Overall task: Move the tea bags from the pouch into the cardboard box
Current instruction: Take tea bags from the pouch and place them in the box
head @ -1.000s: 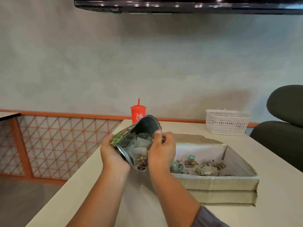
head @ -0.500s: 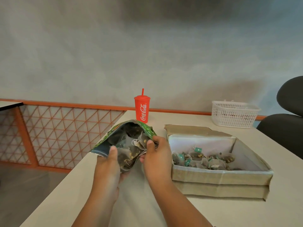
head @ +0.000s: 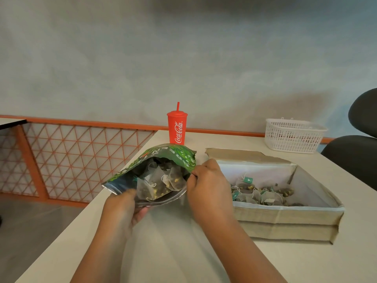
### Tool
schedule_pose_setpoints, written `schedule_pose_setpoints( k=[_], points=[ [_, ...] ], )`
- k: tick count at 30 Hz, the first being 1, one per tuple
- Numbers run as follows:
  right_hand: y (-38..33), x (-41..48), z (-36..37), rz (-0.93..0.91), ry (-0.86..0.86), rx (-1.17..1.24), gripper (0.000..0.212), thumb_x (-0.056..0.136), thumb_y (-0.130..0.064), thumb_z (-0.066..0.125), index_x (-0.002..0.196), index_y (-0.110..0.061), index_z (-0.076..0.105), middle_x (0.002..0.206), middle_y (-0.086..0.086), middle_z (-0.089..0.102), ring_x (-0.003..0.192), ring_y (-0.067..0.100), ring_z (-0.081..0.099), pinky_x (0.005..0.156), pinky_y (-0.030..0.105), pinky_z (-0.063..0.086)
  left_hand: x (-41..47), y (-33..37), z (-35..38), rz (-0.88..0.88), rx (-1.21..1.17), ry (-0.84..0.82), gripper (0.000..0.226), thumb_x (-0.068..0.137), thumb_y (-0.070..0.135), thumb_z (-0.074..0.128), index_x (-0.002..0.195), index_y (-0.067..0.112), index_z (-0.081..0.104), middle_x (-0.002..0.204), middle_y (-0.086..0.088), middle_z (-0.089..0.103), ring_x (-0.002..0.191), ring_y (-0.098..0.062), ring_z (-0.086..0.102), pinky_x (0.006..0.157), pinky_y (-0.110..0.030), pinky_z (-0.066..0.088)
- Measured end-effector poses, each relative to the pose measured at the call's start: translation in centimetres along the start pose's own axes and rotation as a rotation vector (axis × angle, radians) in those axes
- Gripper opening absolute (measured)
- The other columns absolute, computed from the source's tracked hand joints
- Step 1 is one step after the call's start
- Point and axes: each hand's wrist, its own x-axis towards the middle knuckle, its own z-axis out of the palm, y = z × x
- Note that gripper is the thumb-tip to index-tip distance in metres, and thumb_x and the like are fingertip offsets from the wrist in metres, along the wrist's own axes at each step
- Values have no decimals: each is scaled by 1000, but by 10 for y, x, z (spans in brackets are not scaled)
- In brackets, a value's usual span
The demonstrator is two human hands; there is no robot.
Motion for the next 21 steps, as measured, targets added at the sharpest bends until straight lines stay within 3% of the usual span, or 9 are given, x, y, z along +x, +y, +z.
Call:
schedule_pose_setpoints(
  k=[2,6,8,10,13,15,18,21],
  points=[
    [1,-2,0,-54,42,3,17,91,-11,46,96,-8,62,109,7,49,72,21,48,63,26,36,1,-2,1,17,8,17,18,94,23,51,86,7,53,71,-10,59,53,-16,56,30,-15,42],
    [-3,-2,5,-92,97,-38,10,79,-9,58,76,-5,67,81,9,57,58,28,55,45,22,30,2,-2,1,-10,47,60,18,96,11,41,85,2,52,65,-10,53,27,-10,49,29,-13,39],
    [-5,1,6,-168,149,-86,5,65,-10,64,68,-10,67,67,6,58,49,25,55,38,23,35,1,-2,0,-6,68,56,23,96,8,39,76,3,50,65,-12,53,26,-11,49,28,-12,37],
    [-3,4,4,-264,124,-145,24,62,-7,70,85,-12,68,75,6,63,58,26,60,46,29,45,-1,-3,-1,35,108,38,22,95,5,38,76,6,50,68,-12,56,41,-18,56,29,-13,39],
    [-2,12,0,-340,-26,-175,51,79,-2,59,127,-16,47,117,8,55,95,32,58,71,35,47,-8,-4,1,91,169,1,21,94,6,39,78,10,51,71,-15,63,51,-22,61,32,-17,42],
    [-1,19,2,-386,-73,-210,49,83,-1,52,129,-18,45,120,7,50,97,33,57,69,34,44,-16,-6,3,104,197,-27,19,95,10,44,78,9,52,72,-18,64,53,-25,61,42,-23,47],
    [1,29,4,-399,-132,-252,37,88,-3,46,122,-16,54,106,7,49,90,32,59,61,30,37,-27,-18,-2,165,267,-48,14,93,16,51,80,12,53,76,-17,64,57,-29,62,58,-35,50],
    [5,33,0,-412,-221,-248,35,93,-15,45,126,-19,54,108,8,50,96,31,57,68,31,44,-39,-31,-14,297,451,-11,17,88,24,59,77,10,57,67,-10,65,61,-26,64,66,-37,51]
  ],
)
